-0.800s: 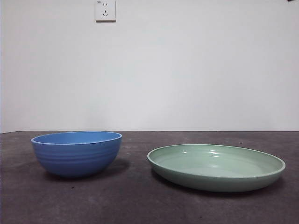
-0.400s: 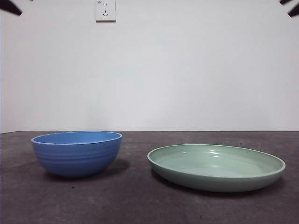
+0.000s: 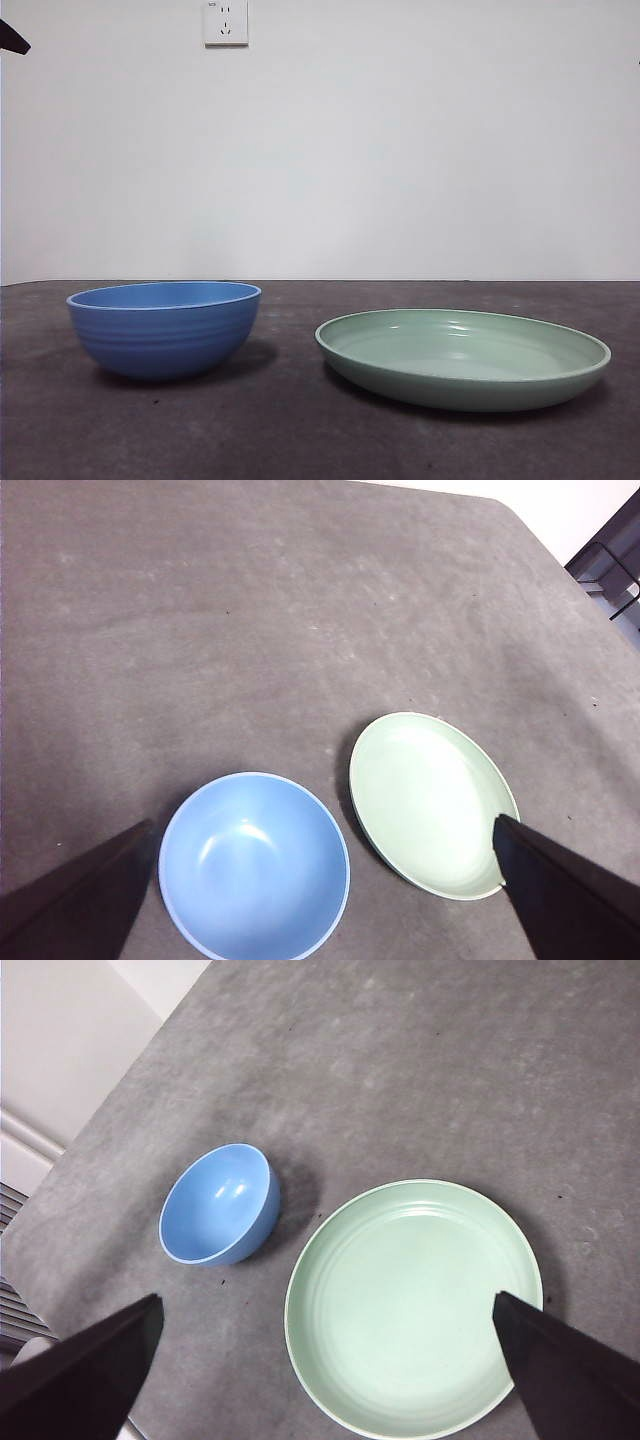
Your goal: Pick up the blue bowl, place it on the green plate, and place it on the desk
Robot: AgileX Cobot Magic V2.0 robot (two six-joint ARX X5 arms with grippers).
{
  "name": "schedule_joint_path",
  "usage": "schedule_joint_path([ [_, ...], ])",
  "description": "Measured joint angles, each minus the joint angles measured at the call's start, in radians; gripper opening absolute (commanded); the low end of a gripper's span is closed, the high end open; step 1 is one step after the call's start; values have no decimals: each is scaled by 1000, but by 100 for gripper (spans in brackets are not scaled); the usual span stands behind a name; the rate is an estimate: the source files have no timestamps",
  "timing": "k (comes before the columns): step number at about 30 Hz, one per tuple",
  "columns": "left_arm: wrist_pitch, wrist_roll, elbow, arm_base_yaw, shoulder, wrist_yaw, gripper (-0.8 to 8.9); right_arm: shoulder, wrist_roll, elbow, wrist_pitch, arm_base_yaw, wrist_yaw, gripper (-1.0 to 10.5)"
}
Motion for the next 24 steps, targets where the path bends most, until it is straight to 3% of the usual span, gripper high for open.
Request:
schedule_joint_path([
  [11,-142,-21,3,0,140,-8,623,0,0,0,2,0,0,568],
  [24,-51,-18,3,-31,494,-198,622,0,0,0,2,0,0,568],
])
